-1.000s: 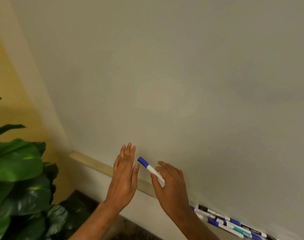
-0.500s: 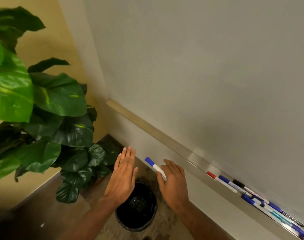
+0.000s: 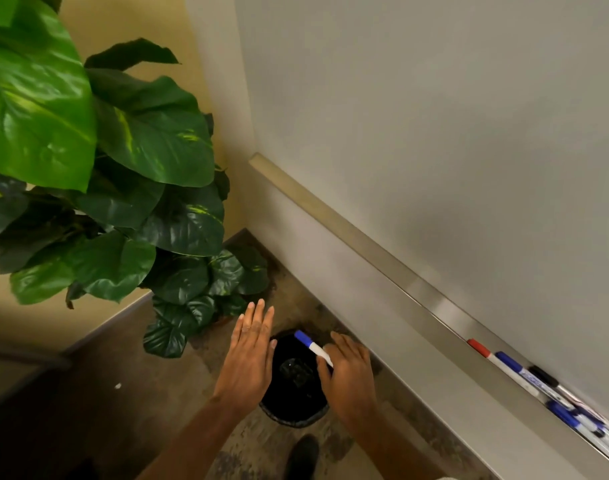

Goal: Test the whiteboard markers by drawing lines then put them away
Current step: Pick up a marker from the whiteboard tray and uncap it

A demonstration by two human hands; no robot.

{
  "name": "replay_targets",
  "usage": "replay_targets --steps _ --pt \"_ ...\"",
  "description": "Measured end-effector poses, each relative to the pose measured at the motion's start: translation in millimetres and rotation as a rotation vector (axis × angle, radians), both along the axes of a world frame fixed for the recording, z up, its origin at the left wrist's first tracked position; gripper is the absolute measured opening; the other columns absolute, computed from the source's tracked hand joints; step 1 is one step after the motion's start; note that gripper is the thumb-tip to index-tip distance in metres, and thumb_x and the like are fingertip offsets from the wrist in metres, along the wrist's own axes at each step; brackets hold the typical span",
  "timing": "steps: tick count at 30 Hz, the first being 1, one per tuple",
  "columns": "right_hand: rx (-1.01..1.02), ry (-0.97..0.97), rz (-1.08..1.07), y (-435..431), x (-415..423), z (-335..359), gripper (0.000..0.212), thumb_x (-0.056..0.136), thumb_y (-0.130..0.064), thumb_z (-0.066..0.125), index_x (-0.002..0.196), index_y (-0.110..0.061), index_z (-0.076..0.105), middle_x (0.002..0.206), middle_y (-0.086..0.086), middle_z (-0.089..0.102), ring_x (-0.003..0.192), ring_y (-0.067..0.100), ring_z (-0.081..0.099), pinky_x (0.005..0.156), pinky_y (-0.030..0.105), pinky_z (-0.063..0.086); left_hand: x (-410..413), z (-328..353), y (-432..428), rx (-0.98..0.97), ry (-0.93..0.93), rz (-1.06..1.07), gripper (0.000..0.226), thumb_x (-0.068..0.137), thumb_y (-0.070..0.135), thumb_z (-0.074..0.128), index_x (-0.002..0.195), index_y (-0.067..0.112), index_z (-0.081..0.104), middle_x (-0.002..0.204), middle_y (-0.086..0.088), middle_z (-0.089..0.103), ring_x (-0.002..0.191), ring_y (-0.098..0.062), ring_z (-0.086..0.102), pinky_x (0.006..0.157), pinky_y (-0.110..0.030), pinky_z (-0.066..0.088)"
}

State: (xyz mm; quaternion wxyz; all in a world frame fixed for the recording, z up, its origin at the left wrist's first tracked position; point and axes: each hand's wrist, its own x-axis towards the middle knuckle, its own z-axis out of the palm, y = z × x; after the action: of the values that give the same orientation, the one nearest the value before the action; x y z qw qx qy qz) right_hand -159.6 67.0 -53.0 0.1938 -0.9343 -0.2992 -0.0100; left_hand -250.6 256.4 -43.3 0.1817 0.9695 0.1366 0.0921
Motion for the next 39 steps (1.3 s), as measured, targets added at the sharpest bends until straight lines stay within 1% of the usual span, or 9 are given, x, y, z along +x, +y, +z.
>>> replay_targets --steps 6,10,14,18,22,29,34,36,39 --pt "-0.042 0.007 0.022 18.4 2.3 -21.1 0.021 0.085 -0.029 0.067 0.1 -0.017 0.077 0.113 0.003 0.074 0.107 0.021 0.069 0.09 0.04 0.054 -1.3 -14.9 8.3 0.004 0.013 0.017 0.057 0.11 0.029 0.028 0.161 0.007 0.02 0.171 -0.009 0.011 0.159 -0.025 0.008 0.128 -0.038 0.004" --pt "-0.119 0.044 0.024 33.1 5.9 -31.8 0.038 0.092 -0.04 0.051 0.112 -0.018 0.073 0.118 0.002 0.072 0.112 0.023 0.067 0.093 0.043 0.053 0.1 -20.9 9.2 -0.002 0.026 0.029 0.056 0.11 0.03 0.026 0.161 0.007 0.021 0.171 -0.009 0.01 0.159 -0.024 0.006 0.128 -0.039 0.004" --pt "-0.113 0.064 -0.015 36.0 10.2 -31.7 0.042 0.093 -0.042 0.049 0.118 -0.015 0.07 0.124 0.006 0.069 0.118 0.025 0.063 0.098 0.044 0.049 2.7 -24.9 8.7 0.006 0.046 0.022 0.056 0.11 0.031 0.025 0.161 0.008 0.021 0.171 -0.009 0.009 0.159 -0.024 0.004 0.128 -0.039 0.004" --pt "-0.085 0.048 -0.046 19.3 16.5 -22.0 0.053 0.098 -0.048 0.035 0.127 -0.015 0.065 0.136 0.007 0.062 0.13 0.026 0.054 0.11 0.042 0.038 9.8 -22.3 4.9 0.012 0.06 0.012 0.056 0.111 0.033 0.024 0.161 0.009 0.021 0.172 -0.009 0.006 0.159 -0.024 0.001 0.127 -0.038 0.002" --pt "-0.036 0.036 -0.074 -3.3 24.7 -9.3 0.054 0.1 -0.049 0.039 0.134 -0.014 0.059 0.147 0.008 0.052 0.141 0.028 0.042 0.116 0.041 0.021 23.2 -13.0 -1.7 0.018 0.061 -0.019 0.058 0.111 0.035 0.025 0.162 0.009 0.02 0.172 -0.009 0.006 0.159 -0.025 0.001 0.127 -0.042 0.005" --pt "0.042 0.014 -0.145 -51.2 35.3 20.1 0.057 0.102 -0.052 0.035 0.142 -0.016 0.051 0.159 0.005 0.035 0.151 0.023 0.022 0.12 0.047 0.024 62.0 11.5 -41.5 0.025 0.063 -0.119 0.063 0.11 0.043 0.027 0.163 0.013 0.013 0.172 -0.008 0.003 0.159 -0.023 -0.003 0.127 -0.045 0.007" --pt "0.076 -0.008 -0.229 -92.6 43.3 30.1 0.057 0.101 -0.052 0.033 0.139 -0.015 0.053 0.157 0.007 0.038 0.148 0.027 0.028 0.117 0.051 0.031 89.9 26.7 -83.5 0.019 0.038 -0.219 0.064 0.11 0.044 0.029 0.164 0.015 0.009 0.172 -0.006 -0.001 0.159 -0.021 -0.007 0.127 -0.042 0.002" --pt "0.067 -0.01 -0.268 -109.9 46.6 31.0 0.057 0.102 -0.054 0.031 0.14 -0.016 0.051 0.158 0.007 0.035 0.148 0.026 0.028 0.118 0.049 0.026 100.4 30.5 -100.7 0.021 0.025 -0.257 0.064 0.11 0.045 0.029 0.164 0.016 0.009 0.172 -0.006 -0.001 0.159 -0.022 -0.006 0.128 -0.039 -0.002" --pt "0.038 -0.013 -0.331 -137.5 53.1 29.6 0.054 0.103 -0.053 0.032 0.141 -0.018 0.047 0.159 0.006 0.033 0.149 0.023 0.023 0.124 0.036 0.007 116.2 34.2 -126.8 0.011 0.01 -0.321 0.064 0.11 0.044 0.03 0.164 0.015 0.011 0.172 -0.006 0.0 0.159 -0.022 -0.004 0.127 -0.038 -0.003"
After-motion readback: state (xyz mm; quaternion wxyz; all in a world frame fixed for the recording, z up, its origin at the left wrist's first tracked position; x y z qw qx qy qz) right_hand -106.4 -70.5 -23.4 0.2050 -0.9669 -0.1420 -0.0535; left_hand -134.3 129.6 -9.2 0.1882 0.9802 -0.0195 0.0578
